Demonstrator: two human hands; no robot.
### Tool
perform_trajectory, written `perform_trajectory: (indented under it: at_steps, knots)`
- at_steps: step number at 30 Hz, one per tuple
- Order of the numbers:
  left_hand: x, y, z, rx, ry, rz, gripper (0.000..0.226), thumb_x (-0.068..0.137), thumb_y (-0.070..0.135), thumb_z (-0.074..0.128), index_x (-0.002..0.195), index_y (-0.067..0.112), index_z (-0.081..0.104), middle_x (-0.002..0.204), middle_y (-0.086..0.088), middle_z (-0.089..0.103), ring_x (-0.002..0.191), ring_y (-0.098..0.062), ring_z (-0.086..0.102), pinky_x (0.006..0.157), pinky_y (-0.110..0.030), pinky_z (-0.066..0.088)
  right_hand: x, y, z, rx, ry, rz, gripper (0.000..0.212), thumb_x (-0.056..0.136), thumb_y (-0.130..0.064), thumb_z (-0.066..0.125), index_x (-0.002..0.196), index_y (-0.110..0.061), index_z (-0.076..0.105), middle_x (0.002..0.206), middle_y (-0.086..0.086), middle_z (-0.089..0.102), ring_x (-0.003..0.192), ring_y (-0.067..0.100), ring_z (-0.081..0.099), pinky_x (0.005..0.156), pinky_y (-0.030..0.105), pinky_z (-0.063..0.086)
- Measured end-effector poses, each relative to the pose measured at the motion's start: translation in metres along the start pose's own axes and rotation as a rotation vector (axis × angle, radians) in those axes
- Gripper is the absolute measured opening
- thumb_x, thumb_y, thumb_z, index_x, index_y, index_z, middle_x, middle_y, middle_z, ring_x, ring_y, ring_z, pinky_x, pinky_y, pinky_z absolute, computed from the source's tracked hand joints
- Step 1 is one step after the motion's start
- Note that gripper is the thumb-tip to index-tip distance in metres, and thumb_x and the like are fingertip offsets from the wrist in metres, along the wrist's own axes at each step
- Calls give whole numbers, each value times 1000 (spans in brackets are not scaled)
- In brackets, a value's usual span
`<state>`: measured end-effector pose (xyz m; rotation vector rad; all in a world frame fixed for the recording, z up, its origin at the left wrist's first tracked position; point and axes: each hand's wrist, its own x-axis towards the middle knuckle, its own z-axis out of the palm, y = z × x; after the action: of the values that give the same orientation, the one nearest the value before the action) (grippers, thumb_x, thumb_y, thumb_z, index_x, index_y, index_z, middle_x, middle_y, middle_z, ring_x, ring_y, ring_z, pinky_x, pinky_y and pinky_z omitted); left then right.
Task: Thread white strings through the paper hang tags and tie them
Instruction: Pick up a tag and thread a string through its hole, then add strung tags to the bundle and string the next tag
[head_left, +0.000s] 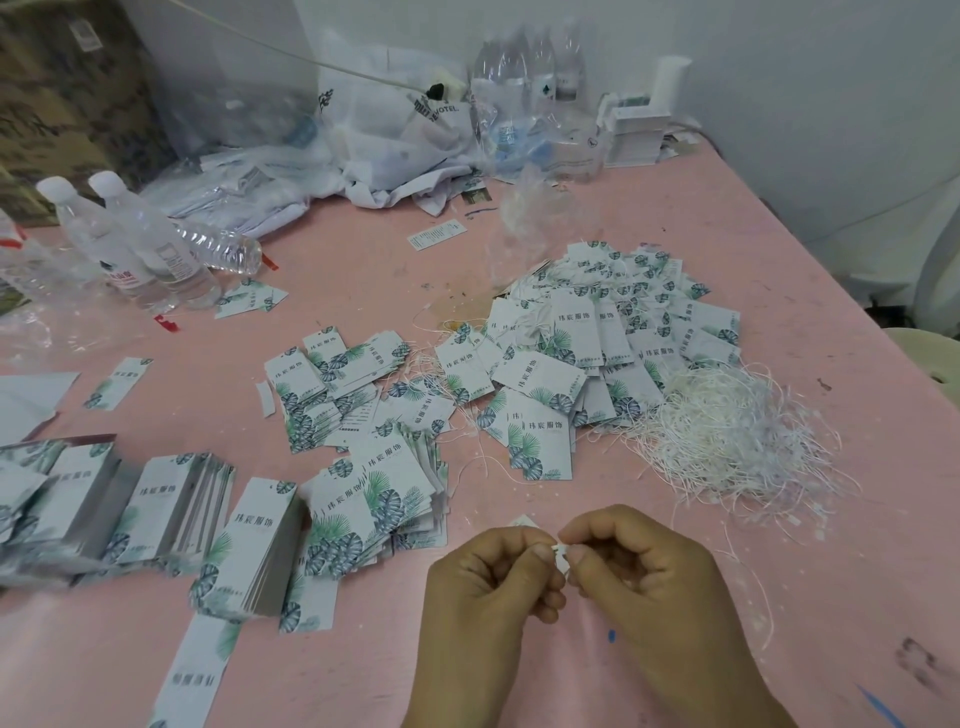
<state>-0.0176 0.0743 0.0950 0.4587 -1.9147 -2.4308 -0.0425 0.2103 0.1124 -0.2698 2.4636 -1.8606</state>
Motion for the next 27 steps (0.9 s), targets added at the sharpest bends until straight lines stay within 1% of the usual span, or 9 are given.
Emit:
perform_trajectory:
  at_steps: [2, 6, 10, 16, 19, 21, 23, 25, 27]
  knots:
    - [0, 1, 1, 4, 6, -4, 13, 73, 15, 65, 74, 16, 78, 59, -8, 67, 51, -16, 60, 49, -23, 49, 0, 1, 0, -46, 18, -53, 33, 80, -3, 72, 84, -36, 71, 73, -11, 69, 64, 9, 65, 61, 15, 50]
    - [-1, 2, 1, 53, 16, 15, 12, 73, 16, 65, 74, 17, 77, 57, -7, 66, 50, -15, 60, 49, -24, 49, 1, 1, 1, -119, 37, -173, 25, 77, -8, 68, 82, -32, 69, 75, -15, 66, 64, 4, 63, 57, 7, 44]
    - [-3, 4, 0, 106, 12, 41, 12, 73, 17, 66, 74, 19, 77, 57, -7, 67, 51, -13, 61, 50, -22, 49, 2, 2, -1, -194, -12, -255, 21, 78, -6, 67, 78, -27, 70, 76, -13, 64, 63, 3, 59, 60, 7, 43]
    - [-1, 8, -8, 67, -81, -33, 6, 70, 16, 72, 70, 15, 78, 57, -10, 67, 48, -16, 62, 48, -23, 49, 7, 10, -12, 43, -199, 39, 22, 80, -13, 74, 83, -35, 73, 69, -4, 69, 59, 9, 62, 59, 26, 53]
    - [2, 11, -12, 74, -126, -43, 5, 70, 18, 74, 69, 15, 77, 56, -9, 66, 48, -15, 60, 48, -23, 48, 9, 13, -10, 215, -229, 102, 19, 72, -19, 73, 87, -31, 70, 72, 1, 69, 60, 8, 62, 58, 21, 50]
    - [3, 13, -12, 67, -162, -21, 8, 71, 25, 77, 70, 17, 77, 57, -7, 65, 50, -14, 59, 48, -22, 47, 13, 19, -13, 344, -216, 134, 24, 67, -27, 77, 90, -27, 71, 79, 2, 70, 69, 10, 65, 64, 19, 51]
    - [2, 14, -11, 41, -208, 12, 15, 71, 34, 76, 72, 19, 75, 59, -4, 65, 53, -14, 59, 48, -22, 46, 17, 28, -16, 398, -232, 164, 37, 68, -45, 77, 100, -28, 71, 100, 0, 73, 91, 11, 68, 76, 20, 53]
    - [2, 15, -8, -13, -272, 35, 16, 73, 36, 75, 74, 20, 74, 61, -3, 65, 53, -13, 58, 48, -20, 44, 19, 38, -11, 419, -334, 215, 51, 76, -57, 71, 117, -27, 66, 114, 6, 70, 105, 18, 65, 90, 31, 53]
    - [4, 14, -5, -126, -321, 27, 17, 73, 35, 80, 74, 19, 73, 60, -5, 63, 46, -10, 53, 43, -16, 40, 15, 50, 1, 383, -492, 265, 26, 94, -33, 61, 119, -28, 64, 102, 7, 69, 96, 22, 65, 90, 41, 50]
